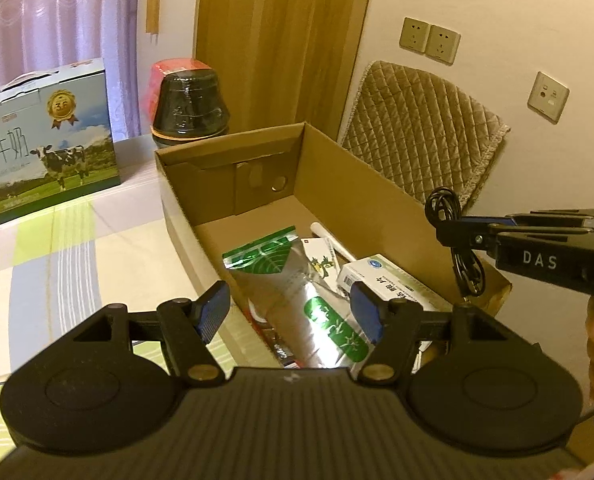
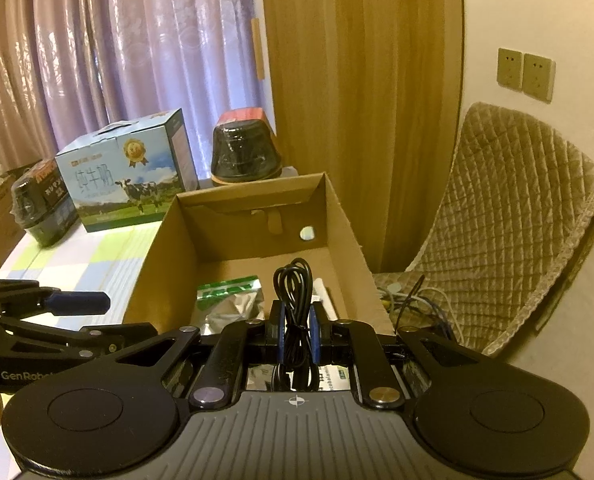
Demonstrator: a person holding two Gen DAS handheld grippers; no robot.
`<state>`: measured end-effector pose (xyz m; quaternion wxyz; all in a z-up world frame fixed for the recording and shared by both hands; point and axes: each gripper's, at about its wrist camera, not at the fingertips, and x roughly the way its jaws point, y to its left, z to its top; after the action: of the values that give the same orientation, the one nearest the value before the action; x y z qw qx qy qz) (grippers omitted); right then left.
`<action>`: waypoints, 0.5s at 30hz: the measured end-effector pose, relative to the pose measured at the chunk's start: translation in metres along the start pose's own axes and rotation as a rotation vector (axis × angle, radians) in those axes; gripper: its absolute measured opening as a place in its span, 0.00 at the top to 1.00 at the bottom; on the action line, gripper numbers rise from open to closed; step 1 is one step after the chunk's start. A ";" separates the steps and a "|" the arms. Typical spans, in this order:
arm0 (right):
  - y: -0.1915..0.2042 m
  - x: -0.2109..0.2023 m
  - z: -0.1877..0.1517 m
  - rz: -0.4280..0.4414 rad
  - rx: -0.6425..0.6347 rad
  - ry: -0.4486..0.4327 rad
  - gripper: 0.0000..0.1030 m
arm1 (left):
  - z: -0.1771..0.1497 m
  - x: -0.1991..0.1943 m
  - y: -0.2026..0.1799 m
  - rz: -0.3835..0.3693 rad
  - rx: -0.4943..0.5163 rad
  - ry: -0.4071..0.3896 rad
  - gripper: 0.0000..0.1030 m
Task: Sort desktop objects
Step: 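Open the left gripper to drop the candy packet while the right gripper releases the cable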
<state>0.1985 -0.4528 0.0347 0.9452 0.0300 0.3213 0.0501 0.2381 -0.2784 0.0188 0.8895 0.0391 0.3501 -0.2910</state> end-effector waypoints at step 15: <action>0.013 0.014 0.008 0.008 -0.018 -0.001 0.91 | -0.004 -0.008 0.010 0.000 -0.001 0.008 0.34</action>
<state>0.2132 -0.4388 0.0337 0.9453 0.0229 0.3204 0.0566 0.2368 -0.2655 0.0196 0.8882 0.0399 0.3538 -0.2905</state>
